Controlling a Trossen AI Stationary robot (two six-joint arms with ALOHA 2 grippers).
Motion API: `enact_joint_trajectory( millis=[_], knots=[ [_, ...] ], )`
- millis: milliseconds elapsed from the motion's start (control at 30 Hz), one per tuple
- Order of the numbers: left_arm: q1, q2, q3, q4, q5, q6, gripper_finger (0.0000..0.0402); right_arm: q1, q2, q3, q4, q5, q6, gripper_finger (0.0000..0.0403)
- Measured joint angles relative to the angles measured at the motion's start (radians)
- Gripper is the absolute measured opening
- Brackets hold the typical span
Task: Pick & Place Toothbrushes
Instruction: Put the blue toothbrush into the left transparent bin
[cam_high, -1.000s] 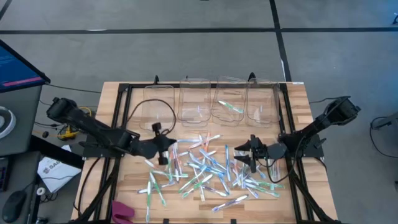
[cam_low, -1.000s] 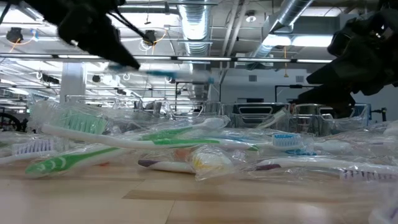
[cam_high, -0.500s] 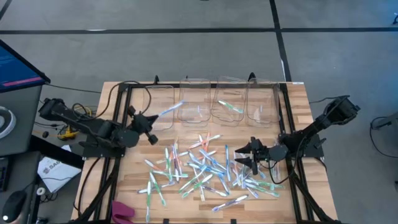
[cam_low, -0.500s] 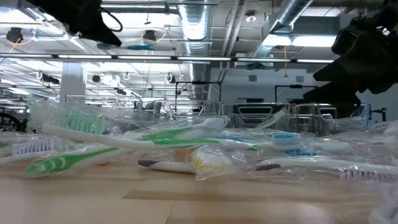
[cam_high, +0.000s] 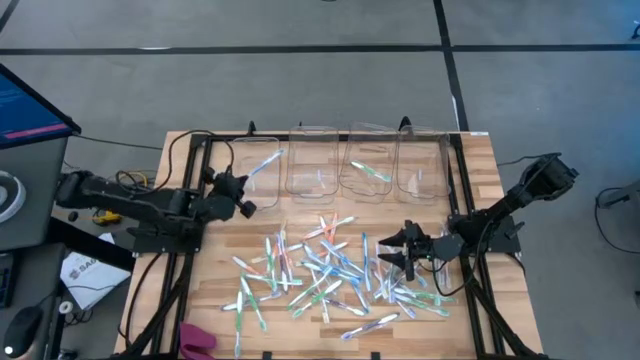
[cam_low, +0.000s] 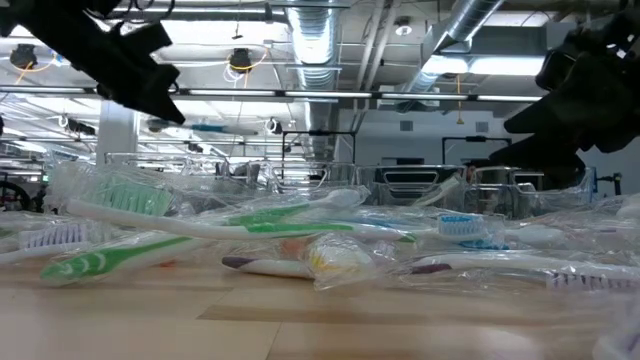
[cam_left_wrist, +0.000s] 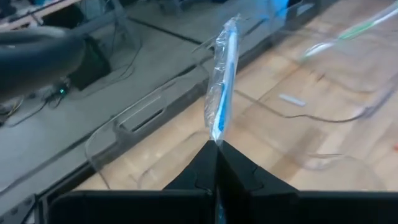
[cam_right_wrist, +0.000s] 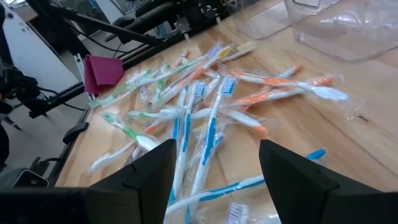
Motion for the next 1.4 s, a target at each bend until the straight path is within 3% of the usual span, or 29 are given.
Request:
enact_joint_trajectory(
  millis=[367, 767, 1400],
  knots=[
    [0.167, 0.042, -0.004, -0.005, 0.153, 0.005, 0.0001, 0.0, 0.0, 0.0, -0.006, 0.002, 0.001, 0.0225],
    [0.175, 0.129, -0.004, -0.005, 0.179, -0.003, 0.0001, 0.0, 0.0, 0.0, -0.005, 0.002, 0.022, 0.0225],
    [0.252, 0.134, -0.004, -0.011, 0.268, -0.004, 0.0001, 0.0, 0.0, 0.0, -0.005, 0.002, 0.019, 0.0225]
  ],
)
